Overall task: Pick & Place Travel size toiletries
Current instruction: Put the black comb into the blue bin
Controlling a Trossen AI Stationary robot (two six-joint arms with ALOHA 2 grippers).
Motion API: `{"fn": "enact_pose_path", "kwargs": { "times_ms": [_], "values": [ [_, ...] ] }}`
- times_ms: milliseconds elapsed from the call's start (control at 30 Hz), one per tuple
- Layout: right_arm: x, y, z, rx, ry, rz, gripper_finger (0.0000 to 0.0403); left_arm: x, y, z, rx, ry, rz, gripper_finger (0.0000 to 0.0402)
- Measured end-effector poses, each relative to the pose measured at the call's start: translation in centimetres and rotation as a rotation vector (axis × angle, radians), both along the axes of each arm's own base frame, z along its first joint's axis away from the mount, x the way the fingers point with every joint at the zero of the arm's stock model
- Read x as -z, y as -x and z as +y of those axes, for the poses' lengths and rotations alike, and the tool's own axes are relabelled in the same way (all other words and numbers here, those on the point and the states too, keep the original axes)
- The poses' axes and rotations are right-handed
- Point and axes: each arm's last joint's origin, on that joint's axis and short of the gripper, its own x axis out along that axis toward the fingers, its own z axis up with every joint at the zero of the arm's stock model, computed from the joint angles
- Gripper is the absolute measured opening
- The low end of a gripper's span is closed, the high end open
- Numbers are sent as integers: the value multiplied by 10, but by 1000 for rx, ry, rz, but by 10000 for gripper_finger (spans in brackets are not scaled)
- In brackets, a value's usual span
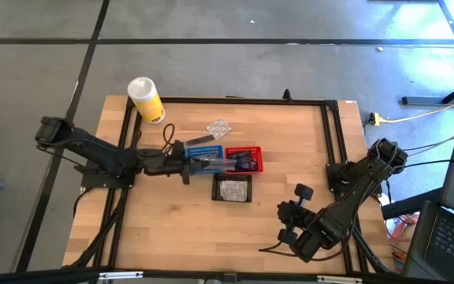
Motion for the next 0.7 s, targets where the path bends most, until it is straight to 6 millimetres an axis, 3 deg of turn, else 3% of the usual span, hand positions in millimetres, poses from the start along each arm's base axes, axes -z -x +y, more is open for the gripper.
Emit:
{"fn": "enact_pose_path", "kwargs": {
  "times_ms": [300, 700],
  "values": [
    [0, -1, 0, 0, -2, 2, 1, 26, 25, 5, -79, 123, 33, 6],
    [0, -1, -1, -9, 10, 5, 1, 50, 40, 13, -221, 211, 173, 6]
  ]
}}
